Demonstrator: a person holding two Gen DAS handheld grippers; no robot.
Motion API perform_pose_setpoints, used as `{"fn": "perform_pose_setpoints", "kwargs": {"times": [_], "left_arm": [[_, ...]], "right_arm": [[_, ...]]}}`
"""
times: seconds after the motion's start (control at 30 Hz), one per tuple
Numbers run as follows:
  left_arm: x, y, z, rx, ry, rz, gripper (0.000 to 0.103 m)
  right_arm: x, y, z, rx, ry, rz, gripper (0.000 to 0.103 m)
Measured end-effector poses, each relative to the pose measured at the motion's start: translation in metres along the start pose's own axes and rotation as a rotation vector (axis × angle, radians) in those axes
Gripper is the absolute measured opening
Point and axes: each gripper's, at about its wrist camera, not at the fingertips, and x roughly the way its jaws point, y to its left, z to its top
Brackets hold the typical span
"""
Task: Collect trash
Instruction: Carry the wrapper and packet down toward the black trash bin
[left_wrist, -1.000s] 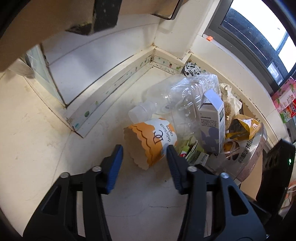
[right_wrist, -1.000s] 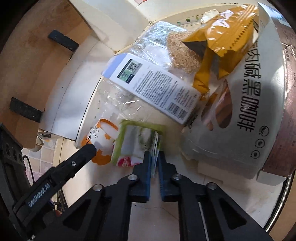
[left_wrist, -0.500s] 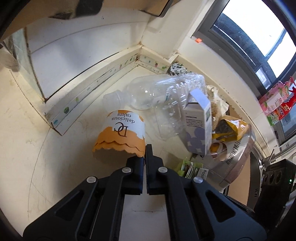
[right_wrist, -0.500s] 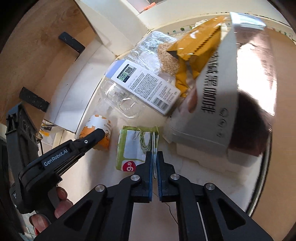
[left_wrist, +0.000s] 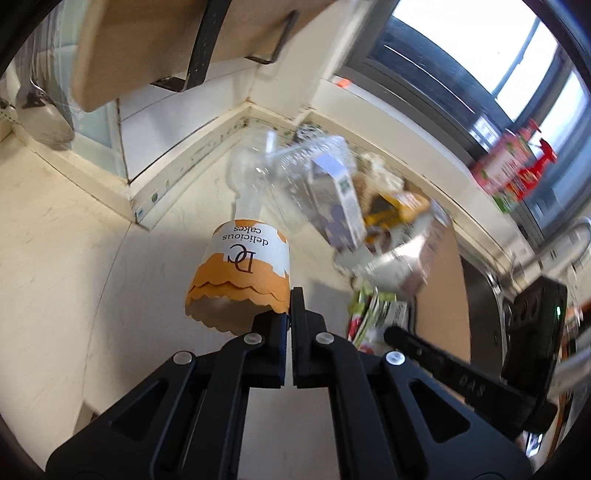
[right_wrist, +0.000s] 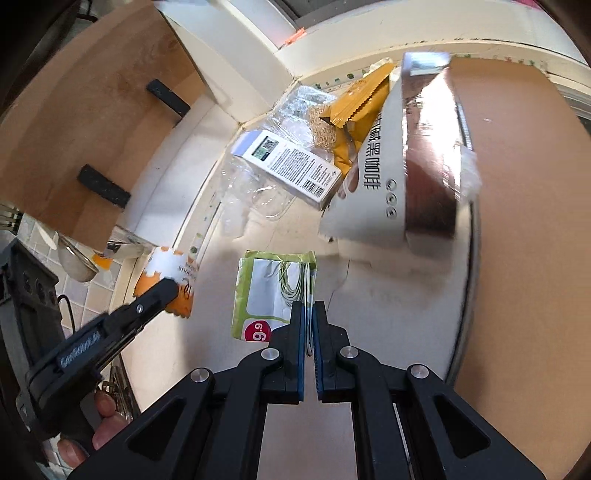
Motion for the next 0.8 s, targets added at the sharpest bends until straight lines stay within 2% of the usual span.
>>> {"fn": "perform_pose_setpoints", "kwargs": {"times": [0.33,0.6,0.8], "left_arm": [[-0.071,0.003,-0.065,0.167,0.106,-0.087,0.0],[-0.129,0.015,-0.121,0.299,0.139,-0.163,0.0],[-0.151,0.029,-0.162,0.373,0.184,-0.201,0.0]], "right_arm": [[-0.075,0.025,-0.076,0.062,-0.094,-0.047,0.004],[-0.12,0.054,-0.163,0.094,-0.147,-0.079,0.004],[-0.133,0.062,-0.231,0.133,-0.17,-0.097,0.004]]}}
